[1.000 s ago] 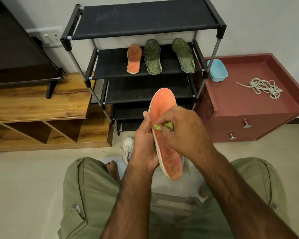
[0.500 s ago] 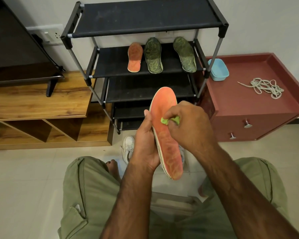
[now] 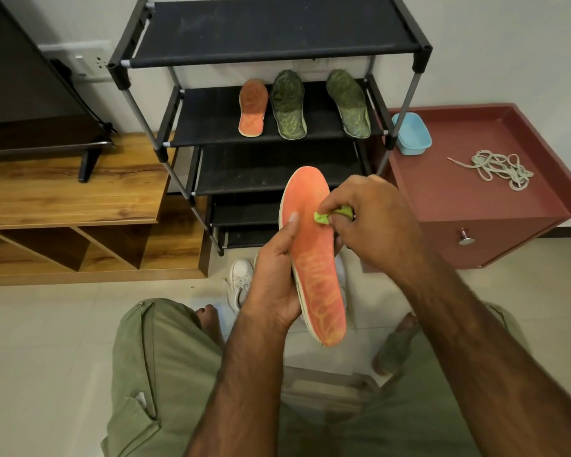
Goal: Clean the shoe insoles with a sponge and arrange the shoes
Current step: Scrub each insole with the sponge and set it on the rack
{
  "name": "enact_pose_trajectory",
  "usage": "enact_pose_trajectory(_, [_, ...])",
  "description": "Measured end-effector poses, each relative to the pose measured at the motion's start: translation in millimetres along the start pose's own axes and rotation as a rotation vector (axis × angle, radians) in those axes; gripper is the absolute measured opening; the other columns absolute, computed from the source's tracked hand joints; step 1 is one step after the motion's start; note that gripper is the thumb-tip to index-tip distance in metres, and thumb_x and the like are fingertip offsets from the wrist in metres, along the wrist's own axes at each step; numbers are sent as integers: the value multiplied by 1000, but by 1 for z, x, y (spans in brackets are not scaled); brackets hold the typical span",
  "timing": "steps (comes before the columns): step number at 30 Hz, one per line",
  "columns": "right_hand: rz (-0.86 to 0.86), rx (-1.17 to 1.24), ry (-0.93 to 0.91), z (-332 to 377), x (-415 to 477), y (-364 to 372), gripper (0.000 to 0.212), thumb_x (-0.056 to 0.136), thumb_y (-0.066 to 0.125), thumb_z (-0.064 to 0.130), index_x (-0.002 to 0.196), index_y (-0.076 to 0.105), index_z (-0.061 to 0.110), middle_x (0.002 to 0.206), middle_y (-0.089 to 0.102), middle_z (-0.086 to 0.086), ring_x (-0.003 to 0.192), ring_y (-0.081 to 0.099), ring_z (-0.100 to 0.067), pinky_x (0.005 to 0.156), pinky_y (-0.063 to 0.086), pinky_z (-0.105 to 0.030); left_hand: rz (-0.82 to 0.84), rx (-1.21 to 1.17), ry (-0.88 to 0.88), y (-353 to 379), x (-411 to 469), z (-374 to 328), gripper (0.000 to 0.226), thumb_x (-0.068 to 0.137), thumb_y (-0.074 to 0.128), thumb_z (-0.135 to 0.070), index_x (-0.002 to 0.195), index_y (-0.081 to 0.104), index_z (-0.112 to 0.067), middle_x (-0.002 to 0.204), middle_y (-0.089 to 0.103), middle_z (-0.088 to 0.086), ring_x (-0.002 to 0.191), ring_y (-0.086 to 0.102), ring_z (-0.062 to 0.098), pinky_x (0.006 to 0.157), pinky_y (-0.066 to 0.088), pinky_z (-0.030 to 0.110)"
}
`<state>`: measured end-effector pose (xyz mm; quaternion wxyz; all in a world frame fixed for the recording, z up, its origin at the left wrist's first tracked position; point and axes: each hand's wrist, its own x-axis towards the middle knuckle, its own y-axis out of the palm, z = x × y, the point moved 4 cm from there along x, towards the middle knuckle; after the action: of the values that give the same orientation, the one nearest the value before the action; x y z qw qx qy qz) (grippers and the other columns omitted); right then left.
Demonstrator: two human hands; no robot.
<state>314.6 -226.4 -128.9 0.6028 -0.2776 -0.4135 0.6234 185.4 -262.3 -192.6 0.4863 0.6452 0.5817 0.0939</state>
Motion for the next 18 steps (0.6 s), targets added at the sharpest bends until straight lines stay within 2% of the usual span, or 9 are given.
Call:
enact_pose_trajectory(1, [0,-16,-8,1,0,3,20,92,72,14,102,81,30,100,63,12,101,50,-11,82,39,-26,-2,10,-2,0,-1,-1,51,105,52,-36,141,51,0,122,70,22,103,72,31,95,59,42])
enact_pose_trajectory(3, [16,-49,-66,4,-2,7,23,91,70,10,99,81,29,99,64,10,99,51,-13,81,39,-25,-8,13,-12,-1,-2,-2,52,105,51,-38,140,52,0,123,69,22,107,71,32,100,56,44])
enact_pose_trajectory(7, [273,-24,-135,10,-7,10,26,87,72,8,93,81,31,92,62,20,92,52,-4,81,40,-19,-17,-7,-31,-6,-2,3,56,105,49,-41,142,52,1,137,61,26,130,59,38,116,42,50])
enact_pose_trajectory(8, [287,-22,-122,8,-5,9,26,87,73,8,93,82,31,92,64,19,92,54,-3,83,42,-19,-18,-8,-31,-7,-1,3,56,105,49,-41,142,51,0,137,62,26,129,60,38,114,43,50])
enact_pose_trajectory(11, [139,-90,-61,3,-1,2,26,86,71,7,92,82,30,92,66,15,94,53,-8,87,48,-28,-19,8,-19,-7,0,1,54,104,50,-42,141,51,-2,124,69,23,110,70,32,101,54,45])
enact_pose_trajectory(12, [126,-83,-59,3,-2,1,27,85,70,6,91,82,29,91,65,16,94,53,-8,86,47,-27,-13,9,-18,-6,0,0,54,104,50,-42,140,52,-2,121,70,22,107,71,31,99,55,44])
enact_pose_trajectory(15, [275,-5,-104,7,-9,3,28,85,71,5,90,82,29,91,66,19,92,57,-2,81,44,-15,-10,14,-19,-7,1,0,55,104,49,-43,140,52,-2,122,70,21,108,71,31,97,57,43])
enact_pose_trajectory(16, [304,-1,-99,7,-9,4,28,85,71,5,91,82,30,91,66,20,92,58,-1,82,45,-14,-10,15,-21,-7,1,1,55,104,49,-43,141,51,-2,124,70,21,109,71,32,97,57,44])
enact_pose_trajectory(18, [249,-49,-71,4,-7,3,28,86,71,6,93,82,30,94,66,18,95,56,-4,85,49,-22,-13,21,-17,-7,2,2,56,104,50,-43,143,50,-2,123,70,21,107,71,31,96,58,45])
